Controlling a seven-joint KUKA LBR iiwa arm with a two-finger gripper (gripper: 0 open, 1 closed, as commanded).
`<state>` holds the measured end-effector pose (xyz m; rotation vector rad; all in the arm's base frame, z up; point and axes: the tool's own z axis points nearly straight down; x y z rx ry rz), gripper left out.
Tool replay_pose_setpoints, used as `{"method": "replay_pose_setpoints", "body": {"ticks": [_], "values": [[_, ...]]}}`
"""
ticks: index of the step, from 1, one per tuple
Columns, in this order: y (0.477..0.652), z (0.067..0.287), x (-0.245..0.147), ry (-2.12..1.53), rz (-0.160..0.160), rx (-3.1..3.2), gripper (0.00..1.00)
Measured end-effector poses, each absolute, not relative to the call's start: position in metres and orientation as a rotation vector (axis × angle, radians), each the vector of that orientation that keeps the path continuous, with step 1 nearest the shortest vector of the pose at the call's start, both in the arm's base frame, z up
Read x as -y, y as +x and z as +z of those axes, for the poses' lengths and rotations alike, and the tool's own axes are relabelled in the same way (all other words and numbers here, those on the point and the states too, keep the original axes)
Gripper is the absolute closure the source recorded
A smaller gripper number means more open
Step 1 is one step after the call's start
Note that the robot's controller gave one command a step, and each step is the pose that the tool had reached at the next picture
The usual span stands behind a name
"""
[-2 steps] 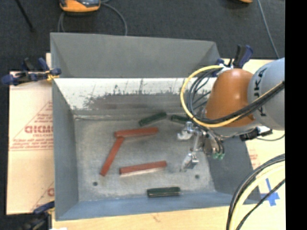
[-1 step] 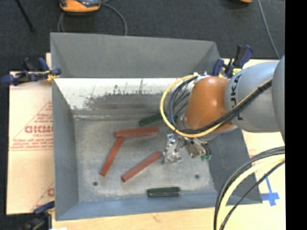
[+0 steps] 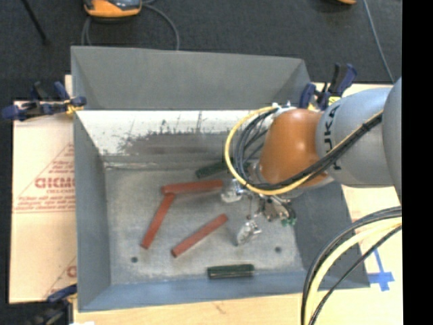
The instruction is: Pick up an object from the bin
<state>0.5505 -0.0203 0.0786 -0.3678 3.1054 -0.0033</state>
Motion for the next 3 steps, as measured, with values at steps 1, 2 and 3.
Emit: {"method": "replay_pose_setpoints", "body": {"ticks": [1,2,3], "values": [[0.55,0.079,0.02,-0.369,-0.003,-3.105,0.0],[0.585,0.081,-0.046,-0.711,-0.023,-3.058,1.0],[0.585,0.081,-0.046,-0.711,-0.022,-3.057,1.0]]}}
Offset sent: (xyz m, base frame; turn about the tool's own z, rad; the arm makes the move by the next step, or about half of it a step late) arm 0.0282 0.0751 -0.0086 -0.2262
